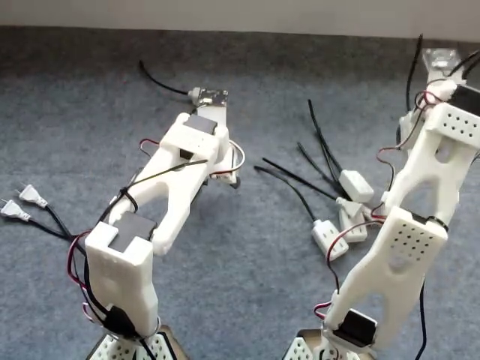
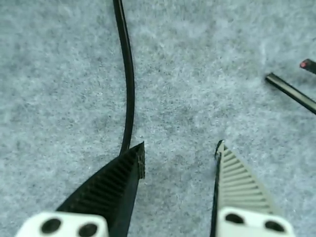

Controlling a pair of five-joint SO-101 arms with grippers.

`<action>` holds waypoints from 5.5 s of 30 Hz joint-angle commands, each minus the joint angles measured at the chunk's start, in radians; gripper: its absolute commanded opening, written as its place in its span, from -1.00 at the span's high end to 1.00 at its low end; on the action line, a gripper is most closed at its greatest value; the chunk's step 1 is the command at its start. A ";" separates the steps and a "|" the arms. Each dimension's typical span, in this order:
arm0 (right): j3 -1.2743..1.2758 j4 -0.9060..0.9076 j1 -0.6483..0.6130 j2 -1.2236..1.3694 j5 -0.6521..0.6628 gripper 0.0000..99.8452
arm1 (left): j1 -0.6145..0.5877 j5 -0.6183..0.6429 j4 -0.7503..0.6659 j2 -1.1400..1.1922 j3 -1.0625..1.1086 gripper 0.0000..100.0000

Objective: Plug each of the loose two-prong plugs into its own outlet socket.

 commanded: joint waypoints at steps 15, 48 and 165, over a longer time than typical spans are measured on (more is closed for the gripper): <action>-0.030 0.044 -0.268 -0.453 -0.310 0.86 | -0.013 0.005 -0.018 -0.056 -0.005 0.54; 0.447 0.019 -0.872 -0.289 -1.117 0.63 | -0.437 0.568 -0.160 -0.053 -0.050 0.54; 0.869 -0.217 -1.247 -0.050 -0.387 0.33 | -0.455 0.569 -0.252 -0.054 0.010 0.54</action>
